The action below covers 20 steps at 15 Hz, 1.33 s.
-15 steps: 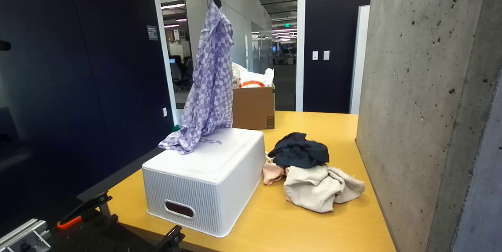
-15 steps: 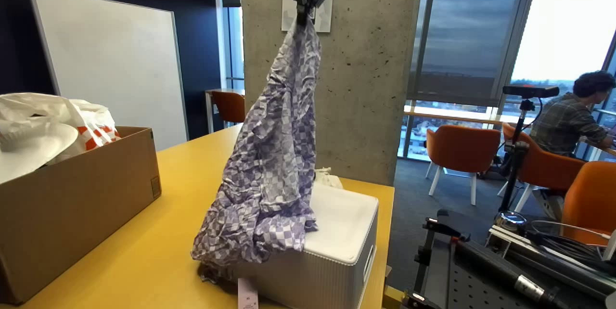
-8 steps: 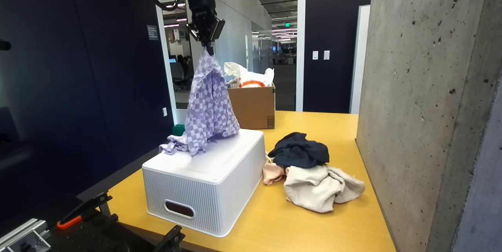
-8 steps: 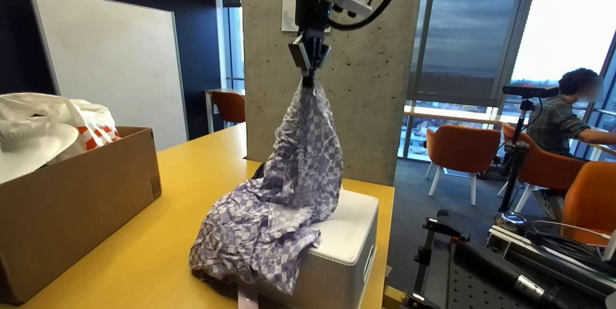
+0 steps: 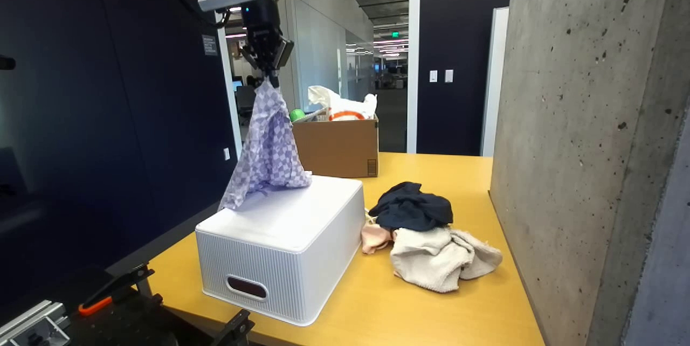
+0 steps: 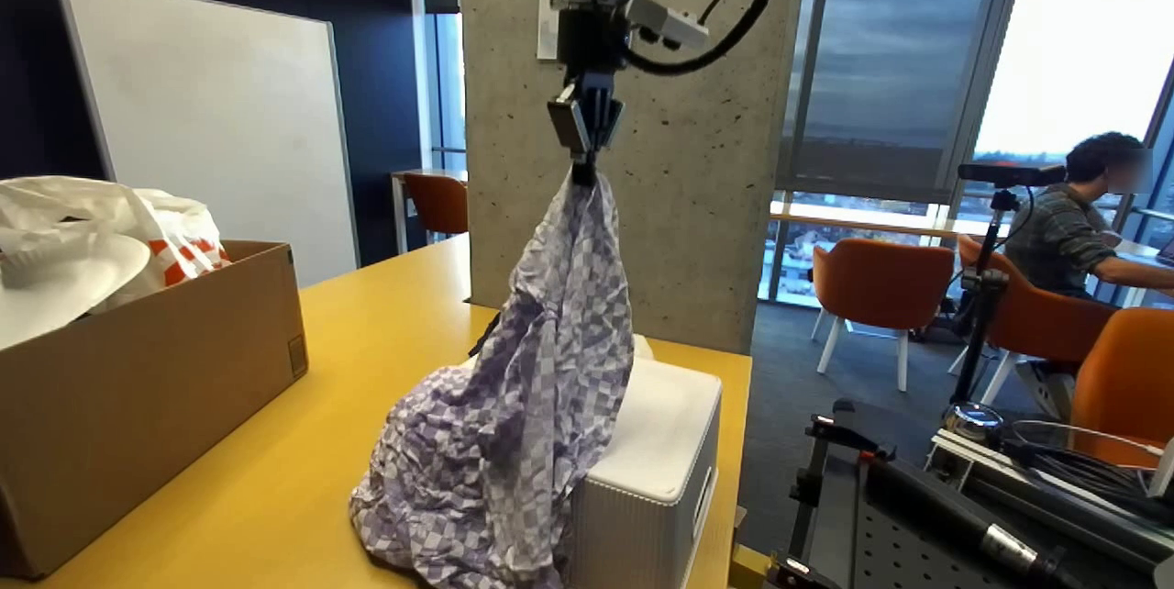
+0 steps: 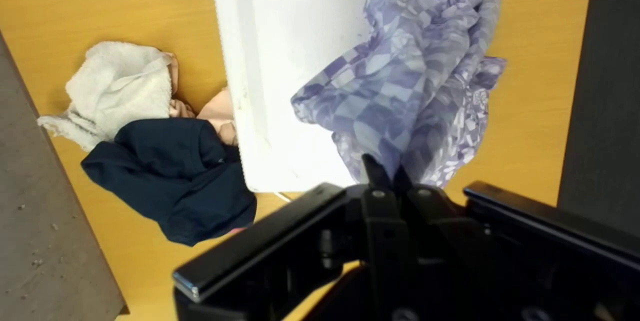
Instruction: Remove the checked cloth from the white basket, put it on the table and put the blue shirt on the white basket
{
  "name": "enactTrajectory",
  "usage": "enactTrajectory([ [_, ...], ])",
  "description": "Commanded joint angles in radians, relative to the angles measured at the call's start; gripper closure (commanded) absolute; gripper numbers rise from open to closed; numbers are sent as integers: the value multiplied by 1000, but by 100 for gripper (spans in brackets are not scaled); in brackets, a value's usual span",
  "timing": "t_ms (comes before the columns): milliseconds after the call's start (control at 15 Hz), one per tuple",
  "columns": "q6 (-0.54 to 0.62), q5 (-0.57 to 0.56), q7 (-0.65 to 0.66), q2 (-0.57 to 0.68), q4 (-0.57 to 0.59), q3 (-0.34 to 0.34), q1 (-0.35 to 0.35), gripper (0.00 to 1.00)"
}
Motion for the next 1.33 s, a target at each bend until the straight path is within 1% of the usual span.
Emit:
enactTrajectory([
  [0,-4,-37,18,-188,-73,-35,-7,99],
  [200,-46,-46,11,-273,-36,-72,-43,99],
  [467,-58,-59,16,-298,-21,-104,-80,99],
  [867,-72,-90,44,-311,12,-107,-90,99],
  [1267,-114,-123,66,-368,65,-107,-95,99],
])
